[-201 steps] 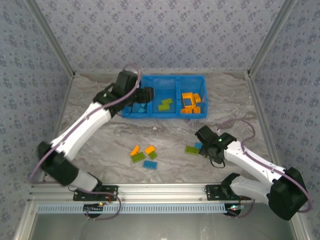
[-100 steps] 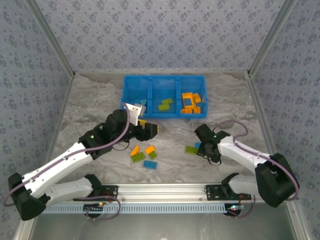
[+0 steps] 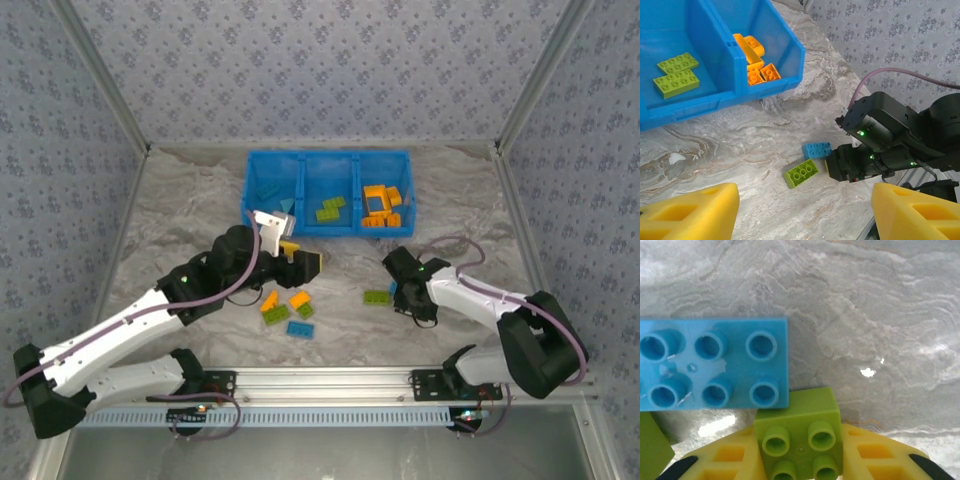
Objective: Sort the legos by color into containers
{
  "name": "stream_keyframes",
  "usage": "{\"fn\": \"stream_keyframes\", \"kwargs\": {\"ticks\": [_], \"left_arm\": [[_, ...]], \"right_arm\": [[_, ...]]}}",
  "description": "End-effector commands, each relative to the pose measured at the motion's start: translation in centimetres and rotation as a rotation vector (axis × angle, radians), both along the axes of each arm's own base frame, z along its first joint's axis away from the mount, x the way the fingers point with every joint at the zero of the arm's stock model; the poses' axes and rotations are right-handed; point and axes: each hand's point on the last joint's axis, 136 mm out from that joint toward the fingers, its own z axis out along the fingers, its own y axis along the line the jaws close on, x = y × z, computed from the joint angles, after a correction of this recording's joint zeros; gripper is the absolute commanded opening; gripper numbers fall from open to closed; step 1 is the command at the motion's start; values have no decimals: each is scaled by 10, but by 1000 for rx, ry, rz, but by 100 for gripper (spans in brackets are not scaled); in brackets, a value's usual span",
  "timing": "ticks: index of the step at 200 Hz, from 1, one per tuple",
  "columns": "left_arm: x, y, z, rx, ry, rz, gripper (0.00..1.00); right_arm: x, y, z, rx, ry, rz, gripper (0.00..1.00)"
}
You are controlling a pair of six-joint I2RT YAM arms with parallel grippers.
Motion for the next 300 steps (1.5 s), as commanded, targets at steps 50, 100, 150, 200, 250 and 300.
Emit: {"fn": "stream_keyframes", "kwargs": {"ticks": [50,100,150,200,250,300], "left_arm": [[5,17,27,25,-89,115,69],[15,57,32,42,-133,313,69],[16,62,32,50,-135,336,68],[15,60,31,54,-132,325,68],[15,55,28,54,-122,308,68],[15,57,14,77,-89,324,68]], "right_arm": [[8,21,77,-56,-180,146,27],[104,130,139,70,-353,333,26],[223,188,135,140,-393,334,25],[290,210,105,177,-380,367,25],[324,216,79,226,-367,382,30],[331,210,65,186,-353,379,44]]}}
